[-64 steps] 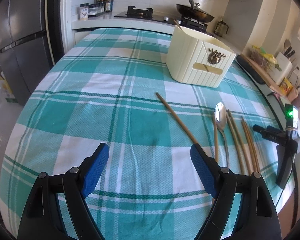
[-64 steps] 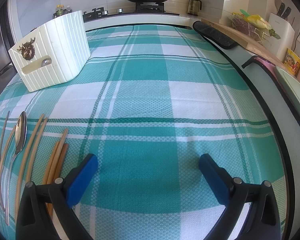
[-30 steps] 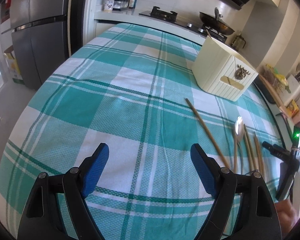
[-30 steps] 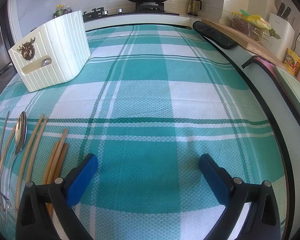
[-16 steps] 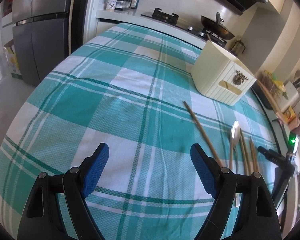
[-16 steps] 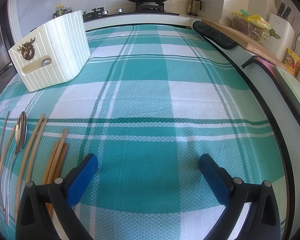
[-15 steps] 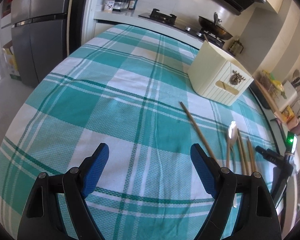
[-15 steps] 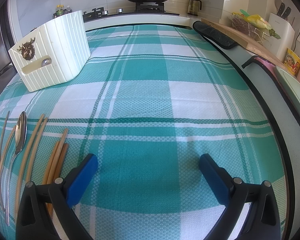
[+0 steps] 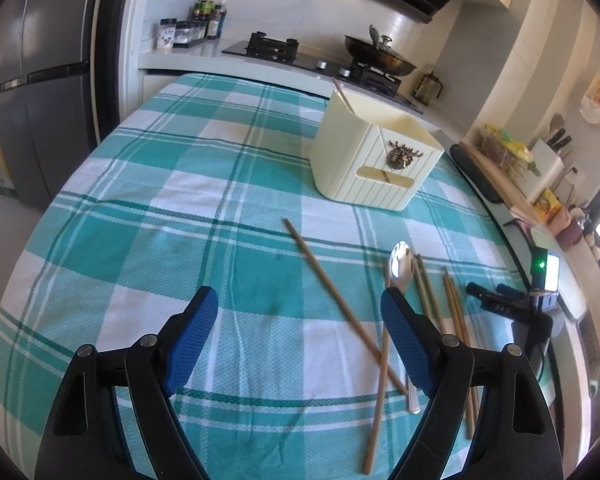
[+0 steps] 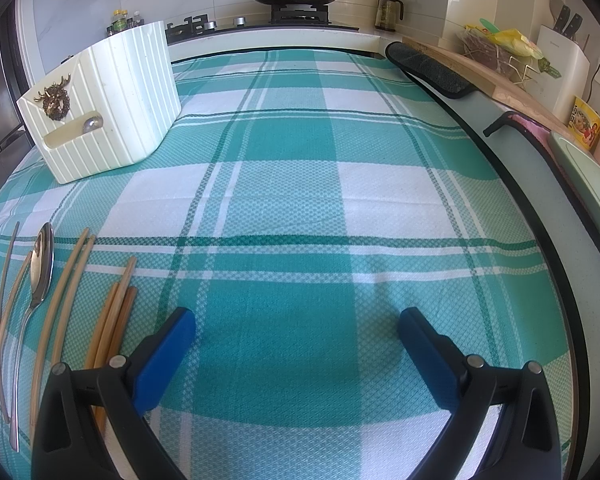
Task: Organize utensils
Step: 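Withdraw both tools from the caddy back over the table, then grasp a wooden chopstick with the left tool while the right tool grasps another, then carry both chopsticks over the cream caddy and lower them inside, then open both tools to release the chopsticks into the caddy, then withdraw both tools from the caddy back over the remaining utensils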
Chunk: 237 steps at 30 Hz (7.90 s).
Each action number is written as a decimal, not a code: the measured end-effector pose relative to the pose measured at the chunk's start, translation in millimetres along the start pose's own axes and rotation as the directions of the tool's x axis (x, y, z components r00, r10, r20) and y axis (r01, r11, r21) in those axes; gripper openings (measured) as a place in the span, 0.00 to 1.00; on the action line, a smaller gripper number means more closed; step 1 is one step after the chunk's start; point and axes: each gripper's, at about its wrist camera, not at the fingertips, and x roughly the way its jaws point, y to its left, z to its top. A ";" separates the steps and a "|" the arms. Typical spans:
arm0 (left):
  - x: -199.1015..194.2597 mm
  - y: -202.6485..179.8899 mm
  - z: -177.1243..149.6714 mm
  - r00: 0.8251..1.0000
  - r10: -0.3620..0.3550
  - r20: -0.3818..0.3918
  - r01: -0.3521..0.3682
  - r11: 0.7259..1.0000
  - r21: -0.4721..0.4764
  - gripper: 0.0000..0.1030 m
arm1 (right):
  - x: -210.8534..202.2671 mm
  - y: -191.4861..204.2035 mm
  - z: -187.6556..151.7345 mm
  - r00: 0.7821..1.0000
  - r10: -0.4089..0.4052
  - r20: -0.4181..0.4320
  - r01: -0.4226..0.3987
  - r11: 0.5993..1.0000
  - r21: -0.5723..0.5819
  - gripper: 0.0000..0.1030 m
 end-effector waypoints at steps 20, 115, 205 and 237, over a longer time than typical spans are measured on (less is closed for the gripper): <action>9.0 2.5 -9.3 0.998 0.041 -0.038 -0.041 0.999 -0.004 0.82 | 0.2 -0.4 0.0 1.000 0.000 0.000 0.000 1.000 0.000 1.00; 88.1 22.6 -10.3 0.943 0.130 -0.306 -0.058 0.970 0.234 0.35 | -45.4 41.6 -23.5 0.966 -0.089 -0.244 -0.038 0.882 -0.470 0.08; 37.4 -25.3 94.1 0.997 0.074 0.008 -0.073 0.950 0.305 0.87 | -136.2 83.2 124.4 0.916 0.201 0.347 -0.140 0.971 -0.194 0.70; 11.7 19.4 -27.9 0.997 0.069 -0.043 -0.066 0.996 0.058 0.87 | -73.6 2.0 0.7 0.985 0.078 0.154 -0.096 0.989 0.114 0.70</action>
